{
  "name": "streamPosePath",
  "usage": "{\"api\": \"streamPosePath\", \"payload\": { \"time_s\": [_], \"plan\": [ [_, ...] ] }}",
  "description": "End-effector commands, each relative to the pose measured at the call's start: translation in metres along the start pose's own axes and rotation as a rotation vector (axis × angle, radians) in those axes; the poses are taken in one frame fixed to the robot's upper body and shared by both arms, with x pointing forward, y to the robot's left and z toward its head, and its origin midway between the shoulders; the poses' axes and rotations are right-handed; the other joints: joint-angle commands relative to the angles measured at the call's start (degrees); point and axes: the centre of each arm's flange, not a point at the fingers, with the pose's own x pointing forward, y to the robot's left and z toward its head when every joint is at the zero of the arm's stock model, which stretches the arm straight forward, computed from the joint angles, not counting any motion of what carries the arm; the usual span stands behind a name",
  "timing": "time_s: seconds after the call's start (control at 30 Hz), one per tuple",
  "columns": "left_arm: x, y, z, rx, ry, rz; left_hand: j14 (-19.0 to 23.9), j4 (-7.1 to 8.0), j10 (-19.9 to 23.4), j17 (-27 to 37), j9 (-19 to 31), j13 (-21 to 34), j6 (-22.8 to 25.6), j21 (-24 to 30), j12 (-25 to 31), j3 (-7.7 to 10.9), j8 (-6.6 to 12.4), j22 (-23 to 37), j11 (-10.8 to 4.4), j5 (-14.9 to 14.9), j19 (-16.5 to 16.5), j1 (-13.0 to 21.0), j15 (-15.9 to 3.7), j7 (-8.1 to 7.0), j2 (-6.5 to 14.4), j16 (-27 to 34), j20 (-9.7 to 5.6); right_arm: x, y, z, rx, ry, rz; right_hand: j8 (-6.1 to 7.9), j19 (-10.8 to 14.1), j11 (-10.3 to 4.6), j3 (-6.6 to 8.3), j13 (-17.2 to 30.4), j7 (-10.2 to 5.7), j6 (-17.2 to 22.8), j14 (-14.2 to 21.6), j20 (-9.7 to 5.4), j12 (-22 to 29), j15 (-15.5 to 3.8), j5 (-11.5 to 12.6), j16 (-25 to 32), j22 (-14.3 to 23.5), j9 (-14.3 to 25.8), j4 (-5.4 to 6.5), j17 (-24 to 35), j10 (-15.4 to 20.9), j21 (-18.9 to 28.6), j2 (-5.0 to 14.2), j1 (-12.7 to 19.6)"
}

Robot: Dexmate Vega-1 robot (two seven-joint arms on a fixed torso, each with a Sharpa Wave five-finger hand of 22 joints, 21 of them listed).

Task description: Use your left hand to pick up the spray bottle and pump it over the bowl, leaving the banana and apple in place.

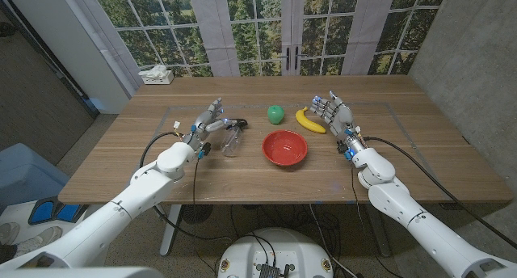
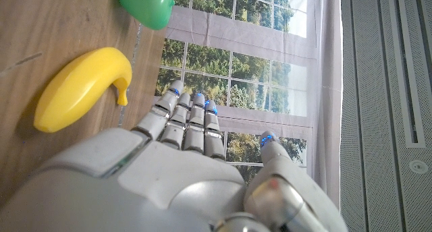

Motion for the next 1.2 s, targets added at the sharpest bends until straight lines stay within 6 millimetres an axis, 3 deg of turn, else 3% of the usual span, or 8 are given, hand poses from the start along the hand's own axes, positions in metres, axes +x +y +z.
{"api": "streamPosePath", "payload": {
  "time_s": [0.03, 0.33, 0.47, 0.63, 0.73, 0.97, 1.07, 1.2],
  "plan": [
    [-0.002, 0.007, 0.006, -0.033, -0.067, -0.019, -2.6, 1.72, -2.2, 0.0, 0.1, 0.1, -0.9, -2.9, 0.1, -2.74, 0.33, 0.2, 0.27, -2.1, -2.2, -6.4, 0.52, -0.1, 0.8, -0.2, 0.01, 0.005, 0.0, -0.002, 0.004, 0.007, 0.005, -0.15, 0.1, 0.55, 0.0, 0.2, -0.22, 0.1, 0.3, 0.26, -0.1, 0.3, 0.2, -0.3, 0.3, 0.3, -0.02, -0.1, 0.2, -0.1, 0.35, -0.4],
    [-0.004, 0.014, 0.012, -0.108, -0.139, -0.032, -5.6, 3.73, -4.8, 0.0, 0.1, 0.0, -1.8, -6.5, -0.1, -6.1, 0.31, 0.2, -0.96, -4.4, -4.2, -14.4, -0.01, -1.76, 0.6, -0.3, -0.84, 0.009, 0.0, -0.002, 0.003, 0.006, 0.004, -0.17, 0.1, 0.54, -0.02, 0.2, -0.34, 0.0, 0.3, 0.34, -0.2, 0.26, 0.2, -0.3, 0.3, 0.3, -0.13, -0.1, 0.1, -0.1, 0.26, -0.4],
    [-0.004, 0.017, 0.013, -0.157, -0.174, -0.064, -7.7, 5.28, -6.4, 0.1, 0.0, -0.1, -1.8, -8.7, -0.3, -7.59, 0.33, 0.3, -1.09, -4.3, -5.8, -19.0, 0.08, -1.98, 1.5, -0.4, -0.86, 0.01, 0.003, -0.001, -0.009, -0.001, 0.003, -0.16, 0.1, 0.68, -0.07, 0.2, -0.32, 0.0, 0.2, 0.44, -0.2, 0.37, 0.1, -0.4, 0.3, 0.3, -0.17, -0.1, 0.0, -0.1, 0.14, -0.5],
    [-0.006, 0.02, 0.013, -0.209, -0.216, -0.062, -7.5, 6.14, -5.4, 0.0, -0.2, -0.2, 0.6, -9.8, 0.3, -8.63, 1.03, 0.3, -2.66, -4.1, -5.3, -22.2, -0.54, -2.58, 2.1, 0.1, -0.97, 0.01, 0.004, -0.001, 0.0, -0.011, -0.008, -0.05, 0.0, 0.76, -0.29, 0.2, -0.41, 0.4, 0.0, 0.69, -0.2, 0.6, 0.1, -0.6, 0.2, 0.3, -0.15, -0.2, -0.1, -0.2, -0.24, -0.7],
    [-0.009, 0.023, 0.013, -0.246, -0.242, -0.056, -6.5, 7.29, -3.1, 0.1, -0.3, -0.4, 4.1, -10.9, 1.0, -9.47, 1.7, 0.3, -4.64, -3.6, -4.3, -25.7, -2.44, -3.66, 3.1, 0.5, -0.97, 0.009, 0.005, -0.001, -0.005, -0.014, -0.013, -0.05, 0.0, 0.83, -0.43, 0.2, -0.33, 0.4, 0.0, 0.82, -0.3, 0.66, 0.1, -0.6, 0.2, 0.3, -0.12, -0.2, -0.2, -0.2, -0.44, -0.9],
    [-0.014, 0.029, 0.014, -0.274, -0.268, -0.051, -5.8, 9.09, -1.8, 0.2, -0.5, -0.6, 5.4, -11.9, 1.0, -10.12, 1.36, 0.3, -4.93, -3.2, -3.3, -29.4, -3.13, -3.8, 4.8, 0.8, -1.53, 0.006, 0.008, 0.0, 0.006, -0.026, -0.026, -0.04, -0.2, 0.45, -1.1, 0.1, -0.94, 0.6, -0.6, 1.27, -1.0, 0.79, 0.1, -1.0, 0.2, 0.3, 0.04, -0.4, -2.1, -0.2, -1.32, -1.8],
    [-0.017, 0.035, 0.014, -0.277, -0.282, -0.053, -5.4, 11.09, -0.9, 0.2, -0.5, -0.7, 5.5, -12.9, 0.8, -9.91, 0.71, 0.3, -5.05, -2.4, -2.5, -32.8, -3.31, -1.36, 8.4, 0.8, -1.64, 0.003, 0.009, 0.002, 0.024, -0.048, -0.035, -0.09, -0.4, 0.23, -1.34, 0.1, -1.1, 0.5, -1.3, 1.37, -1.3, 0.44, 0.1, -1.4, 0.2, 0.3, -0.08, -0.5, -3.1, -0.3, -1.71, -2.0],
    [-0.021, 0.039, 0.013, -0.297, -0.289, -0.049, -4.9, 12.36, -0.3, 0.1, -0.6, -0.8, 5.6, -13.9, 0.6, -9.3, 0.38, 0.2, -4.9, -1.6, -1.7, -35.1, -3.48, 2.08, 11.6, 0.7, -1.74, -0.002, 0.009, 0.007, 0.028, -0.072, -0.035, -0.42, -1.5, -0.85, -1.68, -0.1, -0.74, -0.3, -2.8, 1.08, -1.6, -0.01, 0.2, -2.1, 0.2, 0.3, -0.45, -0.8, -4.8, -0.7, -2.25, -2.3]
  ]
}}
